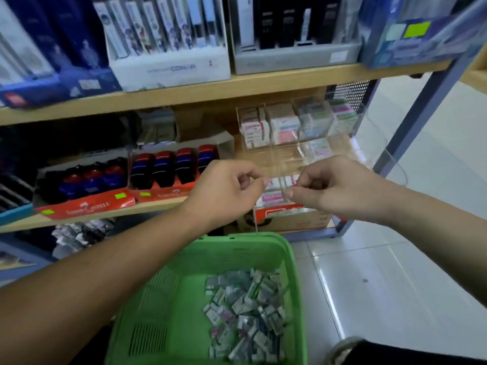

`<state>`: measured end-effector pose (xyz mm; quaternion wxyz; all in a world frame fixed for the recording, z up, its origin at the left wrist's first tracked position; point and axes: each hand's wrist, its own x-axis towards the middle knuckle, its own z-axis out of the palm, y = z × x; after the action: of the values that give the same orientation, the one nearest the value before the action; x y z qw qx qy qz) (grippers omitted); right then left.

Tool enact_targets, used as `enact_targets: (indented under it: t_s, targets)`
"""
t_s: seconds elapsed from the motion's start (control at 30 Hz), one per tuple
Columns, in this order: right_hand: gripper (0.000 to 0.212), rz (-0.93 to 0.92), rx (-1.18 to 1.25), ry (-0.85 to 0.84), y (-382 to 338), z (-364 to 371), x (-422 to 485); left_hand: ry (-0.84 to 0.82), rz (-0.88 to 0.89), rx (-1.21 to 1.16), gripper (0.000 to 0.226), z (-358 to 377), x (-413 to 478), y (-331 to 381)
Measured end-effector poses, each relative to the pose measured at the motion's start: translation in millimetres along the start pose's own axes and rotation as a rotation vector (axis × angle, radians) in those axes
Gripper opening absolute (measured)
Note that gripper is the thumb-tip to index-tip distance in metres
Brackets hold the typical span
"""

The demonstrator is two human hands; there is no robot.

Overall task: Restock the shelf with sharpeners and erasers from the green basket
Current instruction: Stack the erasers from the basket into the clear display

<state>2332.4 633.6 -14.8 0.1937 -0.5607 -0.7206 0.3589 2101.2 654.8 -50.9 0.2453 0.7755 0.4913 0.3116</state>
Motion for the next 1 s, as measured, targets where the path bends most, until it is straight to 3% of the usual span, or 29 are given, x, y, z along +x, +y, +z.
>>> enact_targets:
  t_s: [0.13,0.33,0.53,0.6,0.73,0.9,1.0]
  targets:
    - [0.02,-0.084,-0.184,-0.333,-11.2,62.7,-26.9,-0.054,-0.118,-0.083,0.016,10.4,-59.2,-40.3]
    - [0.056,-0.094,-0.661,-0.671,41.4,162.6,-37.4,-0.654,-0.412,0.048,0.017,63.3,-122.6,-109.6]
    - [0.099,-0.021,-0.914,-0.877,78.0,229.6,-5.1,-0.601,-0.656,-0.066,0.019,119.3,-189.0,-171.2]
    - [0.107,0.053,-0.886,-0.906,83.3,248.2,9.5,-0.637,-0.694,-0.054,0.025,126.4,-203.3,-183.8]
    - [0.111,-0.051,-1.129,-0.891,102.1,275.6,19.5,-0.652,-0.726,-0.122,0.032,134.6,-223.9,-200.3]
    - [0.102,-0.033,-1.205,-0.861,115.1,283.5,11.3,-0.677,-0.716,-0.133,0.023,141.6,-223.5,-196.5]
    - [0.085,-0.107,-1.251,-0.828,112.7,284.2,18.2,-0.72,-0.697,-0.132,0.038,144.1,-220.2,-190.8]
